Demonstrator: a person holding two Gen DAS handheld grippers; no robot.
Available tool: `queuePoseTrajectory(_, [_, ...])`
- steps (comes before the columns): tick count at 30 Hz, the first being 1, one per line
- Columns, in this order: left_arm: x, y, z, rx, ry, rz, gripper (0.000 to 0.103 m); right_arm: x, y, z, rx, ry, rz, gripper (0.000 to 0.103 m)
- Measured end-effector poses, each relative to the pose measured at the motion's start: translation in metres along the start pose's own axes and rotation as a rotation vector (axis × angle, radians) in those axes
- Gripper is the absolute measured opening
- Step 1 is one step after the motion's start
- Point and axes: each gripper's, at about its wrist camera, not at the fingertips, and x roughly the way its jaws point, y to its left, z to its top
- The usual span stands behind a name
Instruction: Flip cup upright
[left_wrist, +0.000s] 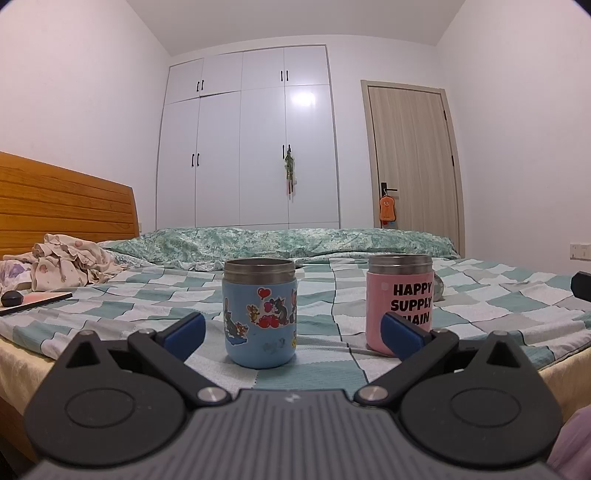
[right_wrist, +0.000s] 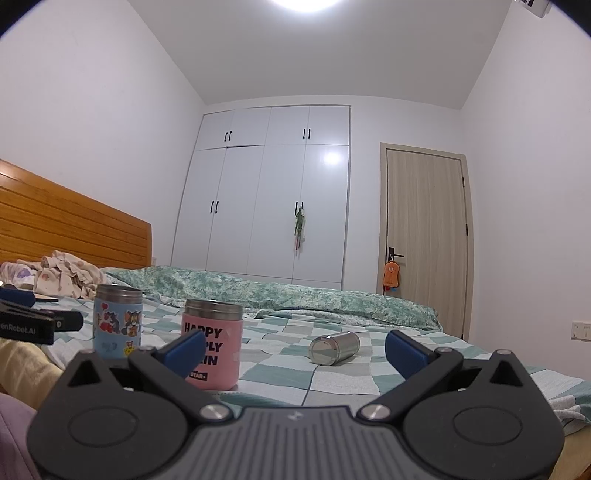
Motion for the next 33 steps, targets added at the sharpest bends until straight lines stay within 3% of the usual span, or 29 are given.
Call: queuePoseTrajectory(33, [-0.0019, -0.0021, 0.0012, -0.003, -0.005, -0.006, 0.103, -0.0006, 0.0001, 0.0008, -0.002, 0.002, 0.0, 0.103])
